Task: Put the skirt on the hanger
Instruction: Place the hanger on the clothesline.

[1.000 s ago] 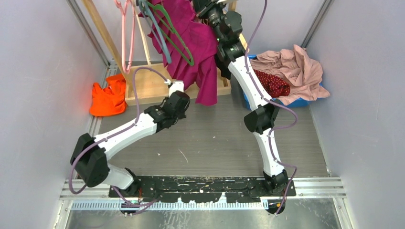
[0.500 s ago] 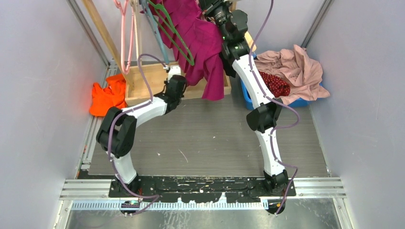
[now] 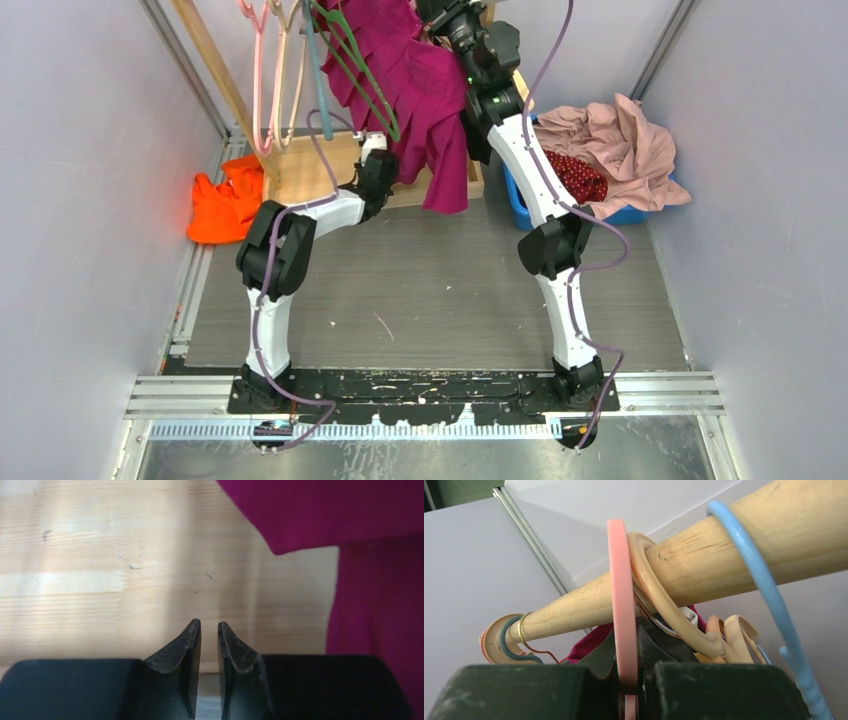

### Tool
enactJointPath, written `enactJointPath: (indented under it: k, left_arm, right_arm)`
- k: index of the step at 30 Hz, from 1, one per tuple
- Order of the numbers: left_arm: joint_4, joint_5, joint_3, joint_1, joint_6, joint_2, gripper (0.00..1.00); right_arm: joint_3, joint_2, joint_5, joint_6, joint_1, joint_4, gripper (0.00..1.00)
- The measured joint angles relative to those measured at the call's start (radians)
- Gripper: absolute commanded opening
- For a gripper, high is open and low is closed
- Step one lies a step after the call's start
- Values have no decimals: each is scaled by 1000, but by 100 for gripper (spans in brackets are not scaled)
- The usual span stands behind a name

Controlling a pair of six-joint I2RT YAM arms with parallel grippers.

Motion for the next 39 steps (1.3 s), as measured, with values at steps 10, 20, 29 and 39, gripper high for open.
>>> enactJointPath:
  k: [10,20,29,39]
  left_arm:
    - [-70,55,130,13,-36,110,14]
    - [-8,109,51,18,-85,69,13]
    - [22,128,-20,-1,-87,6,12]
    - [22,143,-99,-38,-84,-80,12]
  right_arm:
    - [-16,-12,-10,20,-2,1,1]
    - [-94,-47,-15,39,-2,55,1]
    - [-173,-97,-16,34,10,73,1]
    - [-180,-123,37,-54,44,21,1]
